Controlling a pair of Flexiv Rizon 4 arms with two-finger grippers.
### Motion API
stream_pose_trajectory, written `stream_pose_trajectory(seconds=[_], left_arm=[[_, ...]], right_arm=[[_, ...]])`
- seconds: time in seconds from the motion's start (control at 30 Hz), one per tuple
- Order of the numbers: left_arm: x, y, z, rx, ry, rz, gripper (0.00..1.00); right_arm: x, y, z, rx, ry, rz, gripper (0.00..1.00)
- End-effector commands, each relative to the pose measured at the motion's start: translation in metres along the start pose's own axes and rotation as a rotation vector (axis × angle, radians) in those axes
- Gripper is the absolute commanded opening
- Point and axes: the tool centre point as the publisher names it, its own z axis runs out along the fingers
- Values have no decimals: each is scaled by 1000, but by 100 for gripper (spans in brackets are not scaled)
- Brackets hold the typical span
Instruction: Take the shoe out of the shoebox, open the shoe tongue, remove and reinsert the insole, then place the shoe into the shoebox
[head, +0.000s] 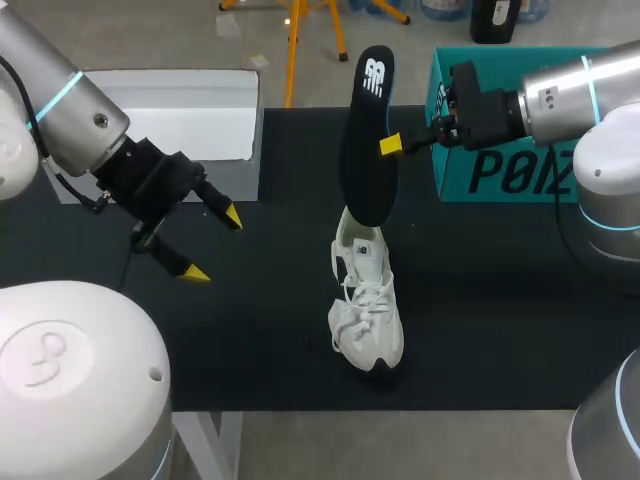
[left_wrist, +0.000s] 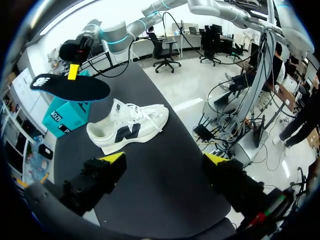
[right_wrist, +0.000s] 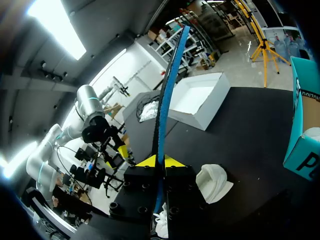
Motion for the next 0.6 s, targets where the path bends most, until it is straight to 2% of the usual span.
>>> stream_pose_trajectory(seconds=[0.03, 0.23, 0.37, 0.6], left_arm=[[-1, -1, 0, -4, 3, 0, 100], [-1, -1, 0, -4, 3, 0, 100], [-1, -1, 0, -4, 3, 0, 100], [-1, -1, 0, -4, 3, 0, 100]], right_arm=[[-10, 2, 4, -6, -13, 5, 0], [-52, 8, 15, -7, -44, -14, 0], [-70, 2, 27, -20, -23, -3, 0], [-80, -20, 42, -59, 14, 16, 0]])
